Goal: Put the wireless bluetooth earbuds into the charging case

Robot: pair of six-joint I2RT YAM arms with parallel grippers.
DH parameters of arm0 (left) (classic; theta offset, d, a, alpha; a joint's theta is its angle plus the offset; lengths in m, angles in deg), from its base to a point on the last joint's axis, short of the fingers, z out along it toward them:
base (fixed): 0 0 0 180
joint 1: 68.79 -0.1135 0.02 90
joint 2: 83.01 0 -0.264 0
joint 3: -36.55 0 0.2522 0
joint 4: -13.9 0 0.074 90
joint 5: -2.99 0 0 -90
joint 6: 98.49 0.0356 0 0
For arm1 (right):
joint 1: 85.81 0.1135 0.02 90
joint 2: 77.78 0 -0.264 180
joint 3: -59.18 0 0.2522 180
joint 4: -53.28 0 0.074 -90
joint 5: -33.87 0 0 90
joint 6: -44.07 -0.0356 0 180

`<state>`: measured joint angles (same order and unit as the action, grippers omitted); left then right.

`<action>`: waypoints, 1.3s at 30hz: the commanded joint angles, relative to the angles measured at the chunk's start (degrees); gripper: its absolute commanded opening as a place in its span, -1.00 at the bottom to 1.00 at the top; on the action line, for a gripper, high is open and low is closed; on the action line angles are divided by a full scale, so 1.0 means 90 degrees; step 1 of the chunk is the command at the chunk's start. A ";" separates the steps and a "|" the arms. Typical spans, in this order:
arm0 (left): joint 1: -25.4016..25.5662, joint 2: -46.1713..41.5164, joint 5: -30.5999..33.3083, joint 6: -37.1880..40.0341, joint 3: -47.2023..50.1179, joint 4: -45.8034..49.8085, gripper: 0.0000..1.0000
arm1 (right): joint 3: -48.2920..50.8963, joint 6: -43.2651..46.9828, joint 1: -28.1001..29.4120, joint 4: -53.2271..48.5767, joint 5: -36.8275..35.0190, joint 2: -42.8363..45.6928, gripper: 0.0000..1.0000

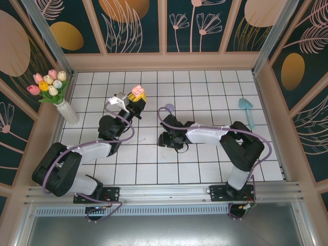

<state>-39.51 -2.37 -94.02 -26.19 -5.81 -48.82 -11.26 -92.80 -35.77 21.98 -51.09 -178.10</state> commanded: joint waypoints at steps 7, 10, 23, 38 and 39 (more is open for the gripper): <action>0.0028 0.0024 -0.0003 -0.0006 -0.0058 -0.0281 -1.00 | -0.0417 0.0282 -0.0368 0.0005 -0.0287 -0.0400 0.14; 0.0029 0.0034 0.0015 0.0030 -0.0045 -0.0285 -1.00 | -0.0549 0.0346 -0.0441 0.0006 -0.0257 -0.0484 0.14; 0.0025 0.0064 0.0038 0.0027 0.0018 -0.0408 -1.00 | -0.1117 0.0792 -0.0518 -0.0718 -0.0628 -0.0572 0.13; 0.0026 -0.0069 0.0051 -0.0009 0.0116 -0.0372 -1.00 | -0.1037 0.2090 -0.0542 -0.0574 -0.0487 -0.0690 0.11; 0.0023 -0.0092 0.0055 -0.0008 0.0111 -0.0350 -1.00 | -0.1022 0.2093 -0.0531 -0.0548 -0.0399 -0.0716 0.11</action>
<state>-39.51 -1.98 -93.97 -26.19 -5.44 -49.28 -20.31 -75.97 -40.45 16.65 -56.86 -183.97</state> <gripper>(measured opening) 0.233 0.557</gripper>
